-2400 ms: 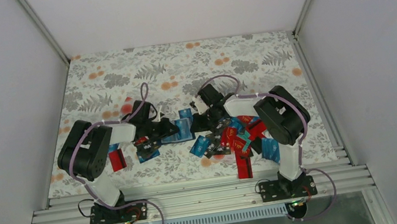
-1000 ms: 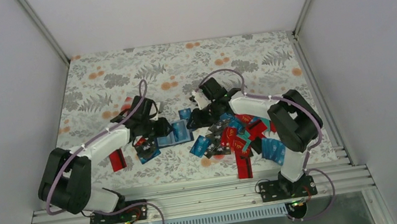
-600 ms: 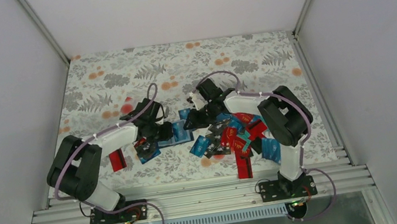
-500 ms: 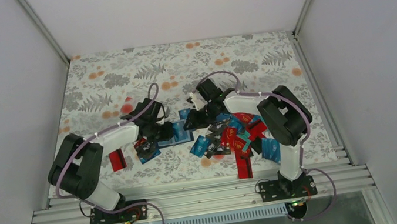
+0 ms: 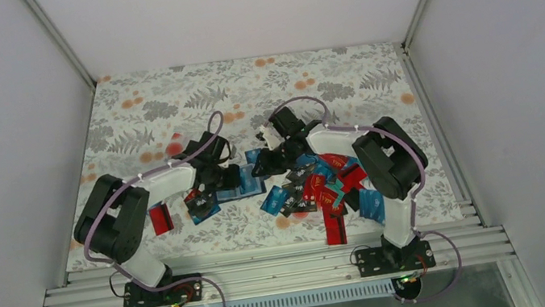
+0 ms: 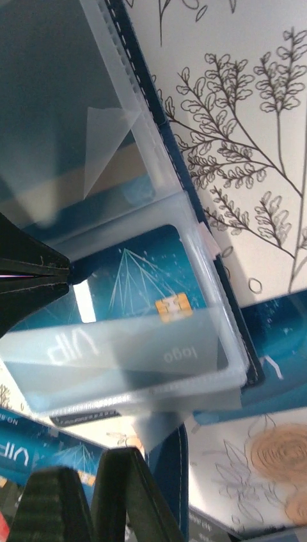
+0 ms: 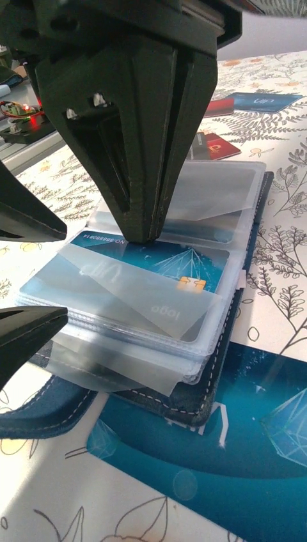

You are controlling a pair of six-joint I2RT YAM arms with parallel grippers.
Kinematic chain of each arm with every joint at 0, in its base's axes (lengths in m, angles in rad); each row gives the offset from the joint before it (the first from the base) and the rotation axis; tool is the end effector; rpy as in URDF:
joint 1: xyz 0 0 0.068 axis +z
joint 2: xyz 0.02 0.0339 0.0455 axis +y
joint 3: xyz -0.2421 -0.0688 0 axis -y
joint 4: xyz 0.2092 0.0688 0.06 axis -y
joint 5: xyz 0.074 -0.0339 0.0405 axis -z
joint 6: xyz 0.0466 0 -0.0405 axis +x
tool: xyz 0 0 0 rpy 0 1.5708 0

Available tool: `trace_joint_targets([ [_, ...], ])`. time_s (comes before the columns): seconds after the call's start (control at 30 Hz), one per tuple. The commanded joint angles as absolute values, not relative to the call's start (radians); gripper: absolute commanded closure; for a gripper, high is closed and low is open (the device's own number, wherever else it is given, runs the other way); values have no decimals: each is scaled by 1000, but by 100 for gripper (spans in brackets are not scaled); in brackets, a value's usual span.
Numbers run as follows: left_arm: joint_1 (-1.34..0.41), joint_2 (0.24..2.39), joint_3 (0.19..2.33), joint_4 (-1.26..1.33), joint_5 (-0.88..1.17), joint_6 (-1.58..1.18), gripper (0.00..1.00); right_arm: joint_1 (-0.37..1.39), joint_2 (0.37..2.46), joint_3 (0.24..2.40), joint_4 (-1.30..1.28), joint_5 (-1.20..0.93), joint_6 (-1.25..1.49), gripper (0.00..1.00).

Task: Put the credit cards into the card holder

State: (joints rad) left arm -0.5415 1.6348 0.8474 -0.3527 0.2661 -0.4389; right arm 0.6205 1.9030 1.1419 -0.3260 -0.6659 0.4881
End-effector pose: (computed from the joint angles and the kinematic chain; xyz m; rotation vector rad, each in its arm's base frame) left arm 0.2296 -0.1524 0.1411 0.2271 2.8120 -0.6234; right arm 0.2625 0.2230 0.1436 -0.4291 2.8147 1.2025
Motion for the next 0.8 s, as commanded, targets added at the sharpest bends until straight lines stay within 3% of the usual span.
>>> trace_joint_targets([
  [0.0,-552,1666,864,-352,241,-428,98,613,1938,1169,-318,-666,479,72],
  [0.77,-558,1681,824,-332,229,-441,98,612,1977,1186,-316,-680,483,71],
])
